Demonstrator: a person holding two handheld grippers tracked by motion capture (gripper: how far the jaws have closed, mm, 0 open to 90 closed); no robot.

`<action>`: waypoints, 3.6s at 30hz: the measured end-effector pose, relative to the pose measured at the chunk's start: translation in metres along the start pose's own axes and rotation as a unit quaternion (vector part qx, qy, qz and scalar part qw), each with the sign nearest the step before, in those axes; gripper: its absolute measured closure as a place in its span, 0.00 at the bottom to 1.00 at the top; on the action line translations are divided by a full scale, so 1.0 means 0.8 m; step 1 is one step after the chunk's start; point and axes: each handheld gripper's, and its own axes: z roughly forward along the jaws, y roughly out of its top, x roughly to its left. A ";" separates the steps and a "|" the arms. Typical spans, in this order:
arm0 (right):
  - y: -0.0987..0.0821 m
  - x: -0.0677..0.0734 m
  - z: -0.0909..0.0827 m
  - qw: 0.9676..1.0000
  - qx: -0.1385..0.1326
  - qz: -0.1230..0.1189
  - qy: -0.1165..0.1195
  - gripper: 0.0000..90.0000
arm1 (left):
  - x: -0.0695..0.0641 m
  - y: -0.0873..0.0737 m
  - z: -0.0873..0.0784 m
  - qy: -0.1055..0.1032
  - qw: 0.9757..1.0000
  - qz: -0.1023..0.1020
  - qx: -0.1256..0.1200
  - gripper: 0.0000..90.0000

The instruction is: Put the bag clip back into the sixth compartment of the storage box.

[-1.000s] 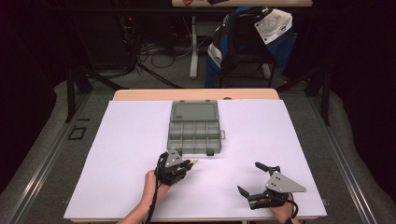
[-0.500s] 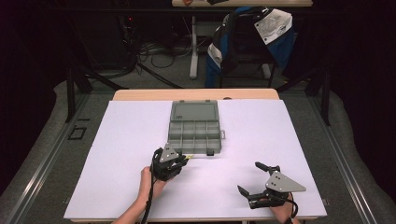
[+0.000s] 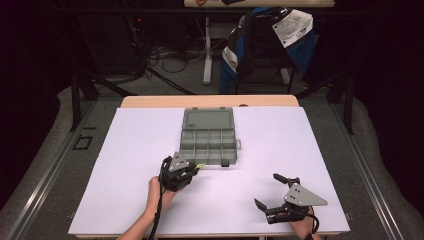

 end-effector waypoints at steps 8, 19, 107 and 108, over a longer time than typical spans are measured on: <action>0.000 0.000 0.000 1.000 0.001 0.001 0.000 0.00 | 0.005 0.002 -0.003 0.003 1.000 -0.002 -0.005 0.89; 0.000 0.000 0.001 1.000 0.002 0.001 -0.003 0.00 | 0.009 0.010 -0.009 0.004 1.000 -0.001 -0.011 0.89; -0.001 0.000 0.000 1.000 0.004 -0.001 -0.009 0.00 | 0.036 0.073 0.019 0.052 0.998 -0.035 -0.031 0.89; -0.001 0.000 0.000 1.000 0.004 -0.001 -0.009 0.00 | 0.036 0.073 0.019 0.052 0.998 -0.035 -0.031 0.89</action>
